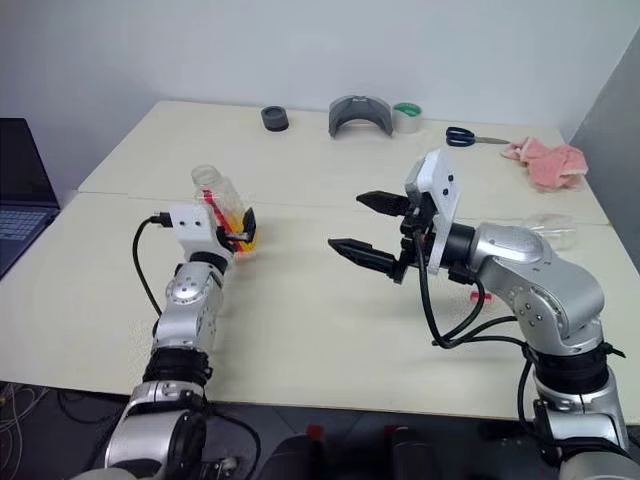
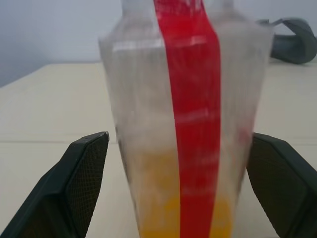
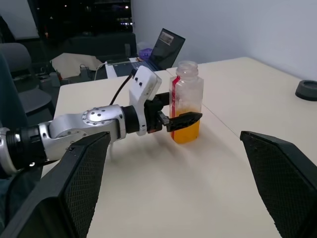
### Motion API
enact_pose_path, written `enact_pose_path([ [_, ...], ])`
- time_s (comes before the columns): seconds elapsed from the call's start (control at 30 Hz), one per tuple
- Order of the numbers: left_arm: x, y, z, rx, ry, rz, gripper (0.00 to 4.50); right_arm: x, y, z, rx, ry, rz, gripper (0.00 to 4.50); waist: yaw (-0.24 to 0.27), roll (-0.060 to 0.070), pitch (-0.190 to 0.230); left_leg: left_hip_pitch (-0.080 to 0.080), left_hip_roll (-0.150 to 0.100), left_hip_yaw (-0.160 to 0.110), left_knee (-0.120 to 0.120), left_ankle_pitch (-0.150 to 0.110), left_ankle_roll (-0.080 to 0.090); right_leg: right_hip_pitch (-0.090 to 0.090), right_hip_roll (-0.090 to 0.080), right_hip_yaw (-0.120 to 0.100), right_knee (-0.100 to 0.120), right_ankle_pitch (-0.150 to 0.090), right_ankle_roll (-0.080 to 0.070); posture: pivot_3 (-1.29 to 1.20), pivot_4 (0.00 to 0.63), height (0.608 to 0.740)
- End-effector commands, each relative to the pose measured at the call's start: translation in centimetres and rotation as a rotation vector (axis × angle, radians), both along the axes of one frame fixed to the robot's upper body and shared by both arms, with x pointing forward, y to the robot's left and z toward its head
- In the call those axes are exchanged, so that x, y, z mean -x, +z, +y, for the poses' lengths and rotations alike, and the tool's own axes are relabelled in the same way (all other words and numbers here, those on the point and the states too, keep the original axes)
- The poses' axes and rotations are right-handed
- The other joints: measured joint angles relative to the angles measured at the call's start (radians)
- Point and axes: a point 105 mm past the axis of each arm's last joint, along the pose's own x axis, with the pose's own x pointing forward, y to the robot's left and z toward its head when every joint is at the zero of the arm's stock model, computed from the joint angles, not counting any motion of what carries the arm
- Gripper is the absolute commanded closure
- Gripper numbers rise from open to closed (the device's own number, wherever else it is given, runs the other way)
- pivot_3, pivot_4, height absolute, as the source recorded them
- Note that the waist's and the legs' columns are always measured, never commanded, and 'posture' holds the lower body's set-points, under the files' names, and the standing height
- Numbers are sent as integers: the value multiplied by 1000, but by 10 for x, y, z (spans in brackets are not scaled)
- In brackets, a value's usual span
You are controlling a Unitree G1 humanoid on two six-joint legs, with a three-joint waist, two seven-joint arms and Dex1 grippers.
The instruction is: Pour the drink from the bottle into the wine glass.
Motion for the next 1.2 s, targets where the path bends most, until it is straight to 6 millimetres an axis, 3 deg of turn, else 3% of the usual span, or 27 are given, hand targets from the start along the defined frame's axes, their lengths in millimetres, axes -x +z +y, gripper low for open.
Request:
enact_pose_path([
  [0.03, 14, 8, -11, 22, -20, -17, 10, 5, 8, -9, -6, -36, -56, 0, 0, 0, 0, 0, 0, 0, 0, 0, 0, 0, 0, 0, 0, 0, 0, 0, 150, 740],
  [0.3, 59, -12, -28, 22, -93, 91, 10, -7, -10, -40, 30, -273, -7, 0, -1, 0, 0, 1, 1, -3, 0, 0, 0, 2, 0, -4, 1, 0, 0, 0, 150, 740],
  [0.4, 81, 1, -61, -16, -302, 65, 10, -29, -25, -72, -48, -511, 124, 0, 0, 0, -1, 1, 1, -3, 0, 0, -1, 2, 0, -5, 0, 0, 0, 0, 150, 740],
  [0.5, 106, 24, -104, -24, -590, -6, 10, -49, -47, -111, -285, -736, 368, 0, 0, -1, -1, 1, 1, -3, 0, 1, -1, 3, 0, -5, 1, 0, -1, 0, 150, 740],
  [0.6, 120, 37, -125, -34, -751, -31, 10, -60, -67, -142, -397, -895, 507, 0, 1, 4, -3, 1, -1, -3, 0, 1, -1, 3, 2, -5, 1, 0, -1, 0, 150, 740],
  [0.67, 124, 47, -133, -45, -833, -52, 10, -66, -78, -162, -481, -999, 585, 0, 0, 5, -4, 1, -1, -2, 0, 1, -1, 3, 3, -4, 1, 0, -1, 0, 150, 740],
  [0.77, 126, 55, -137, -62, -907, -65, 10, -70, -84, -176, -567, -1076, 645, 0, -5, 7, -4, 1, 0, -2, 0, 1, -1, 3, 5, -4, 1, 0, -1, 0, 150, 740],
  [1.0, 120, 65, -139, -85, -987, -86, 10, -78, -80, -186, -756, -1120, 713, 0, -7, 10, -6, 2, 1, 0, -1, 1, -1, 2, 7, -1, 1, 0, -1, 0, 150, 740],
  [1.2, 122, 67, -146, -81, -1055, -87, 10, -91, -90, -199, -929, -1176, 795, 0, -6, 11, -6, 2, 0, 1, -1, 1, -1, 2, 7, 2, 0, 0, -1, 0, 150, 740],
])
